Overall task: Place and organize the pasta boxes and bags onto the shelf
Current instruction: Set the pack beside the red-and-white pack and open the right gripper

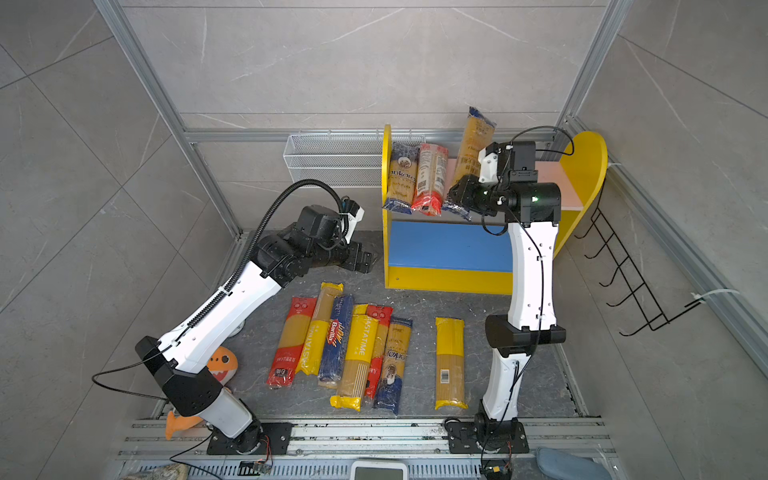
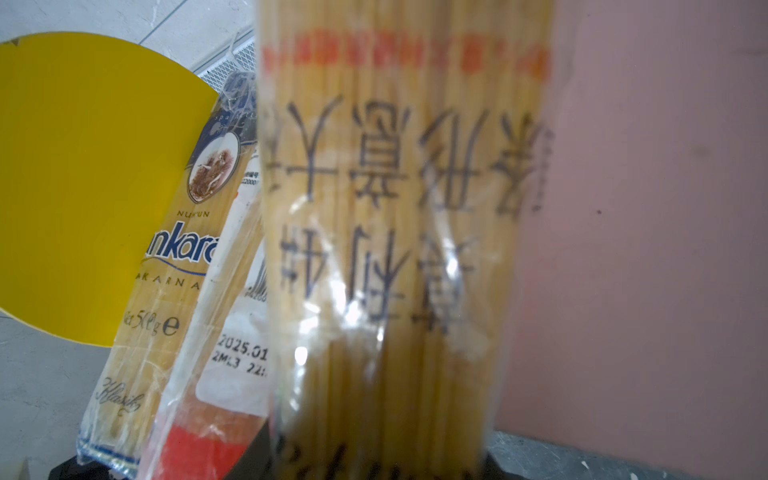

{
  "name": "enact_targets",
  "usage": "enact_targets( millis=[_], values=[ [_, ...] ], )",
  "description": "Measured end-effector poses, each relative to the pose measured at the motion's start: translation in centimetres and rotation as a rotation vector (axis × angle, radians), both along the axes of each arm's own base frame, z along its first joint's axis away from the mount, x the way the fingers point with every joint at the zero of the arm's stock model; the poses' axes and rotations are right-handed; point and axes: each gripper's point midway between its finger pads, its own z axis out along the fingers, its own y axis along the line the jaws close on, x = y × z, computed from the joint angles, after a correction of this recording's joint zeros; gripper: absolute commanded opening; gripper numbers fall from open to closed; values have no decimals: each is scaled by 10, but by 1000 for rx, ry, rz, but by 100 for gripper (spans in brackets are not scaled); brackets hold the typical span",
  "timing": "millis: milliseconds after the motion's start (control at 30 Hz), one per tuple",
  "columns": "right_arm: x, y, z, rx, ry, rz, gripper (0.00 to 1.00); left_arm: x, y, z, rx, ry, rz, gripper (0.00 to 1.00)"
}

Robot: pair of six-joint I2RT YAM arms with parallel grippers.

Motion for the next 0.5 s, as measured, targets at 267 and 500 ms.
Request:
enact_targets(
  millis=[267,500],
  values=[
    [17,-2,7,-4,-60,-12,94,5,7,-17,24,31,17,100],
    [13,-8,17,-27,-93,-38,94,3,10,-28,31,55,12,100]
  ],
)
